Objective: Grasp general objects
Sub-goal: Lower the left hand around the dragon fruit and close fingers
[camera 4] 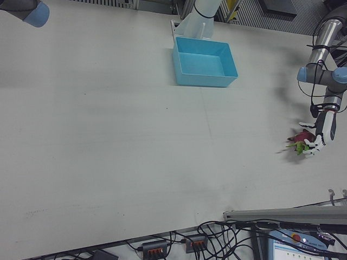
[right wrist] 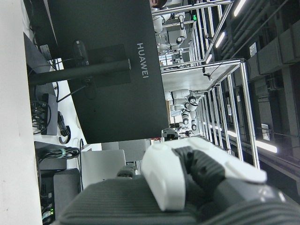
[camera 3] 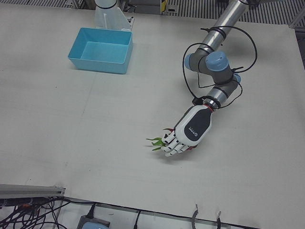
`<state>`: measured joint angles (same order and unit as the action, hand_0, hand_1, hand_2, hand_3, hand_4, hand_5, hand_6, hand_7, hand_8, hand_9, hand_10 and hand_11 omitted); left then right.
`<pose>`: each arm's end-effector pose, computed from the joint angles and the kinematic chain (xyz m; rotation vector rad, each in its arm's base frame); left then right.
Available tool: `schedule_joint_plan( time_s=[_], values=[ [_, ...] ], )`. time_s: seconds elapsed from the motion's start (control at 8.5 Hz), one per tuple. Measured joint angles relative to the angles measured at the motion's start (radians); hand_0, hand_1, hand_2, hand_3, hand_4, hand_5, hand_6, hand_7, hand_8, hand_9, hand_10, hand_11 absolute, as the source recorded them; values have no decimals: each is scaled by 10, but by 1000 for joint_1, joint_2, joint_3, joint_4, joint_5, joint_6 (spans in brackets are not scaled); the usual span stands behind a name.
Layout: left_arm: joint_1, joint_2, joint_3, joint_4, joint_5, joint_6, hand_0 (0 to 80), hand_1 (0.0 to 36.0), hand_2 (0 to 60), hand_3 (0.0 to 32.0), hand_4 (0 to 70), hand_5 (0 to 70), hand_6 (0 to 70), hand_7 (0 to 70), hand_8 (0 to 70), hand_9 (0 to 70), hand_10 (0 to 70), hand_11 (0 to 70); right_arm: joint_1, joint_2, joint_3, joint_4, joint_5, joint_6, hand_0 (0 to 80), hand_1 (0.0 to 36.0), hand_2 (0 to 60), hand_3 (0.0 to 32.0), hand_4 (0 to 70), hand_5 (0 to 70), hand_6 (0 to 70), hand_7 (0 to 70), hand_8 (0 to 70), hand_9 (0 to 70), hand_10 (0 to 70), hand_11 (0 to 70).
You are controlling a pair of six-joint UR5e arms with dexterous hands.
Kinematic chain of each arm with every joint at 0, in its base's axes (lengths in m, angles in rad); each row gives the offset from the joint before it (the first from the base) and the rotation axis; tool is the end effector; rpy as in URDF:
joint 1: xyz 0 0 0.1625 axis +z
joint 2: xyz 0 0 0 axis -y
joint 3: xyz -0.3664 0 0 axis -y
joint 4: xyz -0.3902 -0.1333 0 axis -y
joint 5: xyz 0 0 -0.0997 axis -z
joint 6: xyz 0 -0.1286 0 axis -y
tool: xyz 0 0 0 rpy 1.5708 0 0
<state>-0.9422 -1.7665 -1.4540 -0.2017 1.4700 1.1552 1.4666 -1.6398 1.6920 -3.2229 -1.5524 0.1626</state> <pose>0.2409 -0.5800 0.5515 0.5880 1.8924 -1.0134 0.0840 -0.5015 0.6111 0.2660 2.1351 -2.2135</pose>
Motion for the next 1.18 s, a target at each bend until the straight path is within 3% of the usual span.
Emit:
schedule_joint_plan(
  time_s=[0.24,0.59,0.94,1.18],
  values=[
    [1,-17,20,11,0,10,768,360,600,62,11,700,149,385,218,229,146,255,0,0,0,0,0,0,0,0,0,0,0,0,0,0,0,0,0,0],
    [2,-24,26,22,0,24,800,360,600,74,0,700,172,470,261,281,190,318,0,0,0,0,0,0,0,0,0,0,0,0,0,0,0,0,0,0],
    [2,-35,27,41,-2,35,800,360,600,98,0,700,204,574,330,361,273,435,0,0,0,0,0,0,0,0,0,0,0,0,0,0,0,0,0,0],
    [2,-40,27,48,-5,39,800,360,600,98,0,700,204,574,330,361,273,435,0,0,0,0,0,0,0,0,0,0,0,0,0,0,0,0,0,0]
  ],
)
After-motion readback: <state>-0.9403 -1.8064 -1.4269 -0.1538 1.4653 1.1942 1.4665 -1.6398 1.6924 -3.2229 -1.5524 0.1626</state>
